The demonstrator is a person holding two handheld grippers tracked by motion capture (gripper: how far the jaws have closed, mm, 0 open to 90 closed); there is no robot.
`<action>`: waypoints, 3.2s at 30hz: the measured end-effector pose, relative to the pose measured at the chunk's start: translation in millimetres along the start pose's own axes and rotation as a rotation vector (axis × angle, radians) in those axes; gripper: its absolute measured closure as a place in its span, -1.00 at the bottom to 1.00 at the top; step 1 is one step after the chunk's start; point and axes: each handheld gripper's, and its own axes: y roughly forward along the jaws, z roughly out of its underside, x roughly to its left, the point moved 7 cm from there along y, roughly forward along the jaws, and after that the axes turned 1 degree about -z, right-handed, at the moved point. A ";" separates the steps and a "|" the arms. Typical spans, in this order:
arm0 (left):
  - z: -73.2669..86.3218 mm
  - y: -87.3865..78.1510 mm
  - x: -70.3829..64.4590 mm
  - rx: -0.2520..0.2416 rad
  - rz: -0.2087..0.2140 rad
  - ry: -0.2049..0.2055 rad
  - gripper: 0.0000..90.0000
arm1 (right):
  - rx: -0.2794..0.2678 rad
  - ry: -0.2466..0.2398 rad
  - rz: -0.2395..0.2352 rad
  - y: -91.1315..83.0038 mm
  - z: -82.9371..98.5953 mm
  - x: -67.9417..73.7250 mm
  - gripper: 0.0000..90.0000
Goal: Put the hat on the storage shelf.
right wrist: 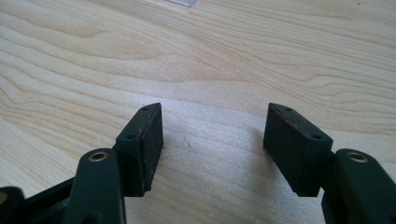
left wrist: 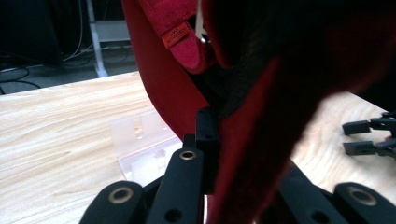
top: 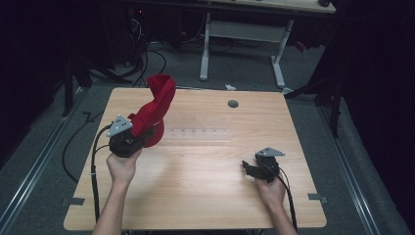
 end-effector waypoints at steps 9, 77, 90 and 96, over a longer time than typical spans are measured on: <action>-2.7 21.9 11.7 0.013 -0.036 0.009 0.89 | 0.000 -0.003 -0.001 0.0 0.0 0.0 -0.16; 35.0 74.2 52.8 -0.022 -0.163 0.024 0.88 | 0.000 -0.010 0.000 -0.5 0.5 0.7 -0.17; 44.1 65.1 56.2 0.010 -0.162 -0.023 0.76 | 0.001 -0.011 -0.001 -0.6 0.6 0.8 -0.17; 47.7 59.9 56.7 0.037 -0.172 -0.018 0.41 | 0.000 -0.011 -0.001 -0.6 0.6 0.9 -0.17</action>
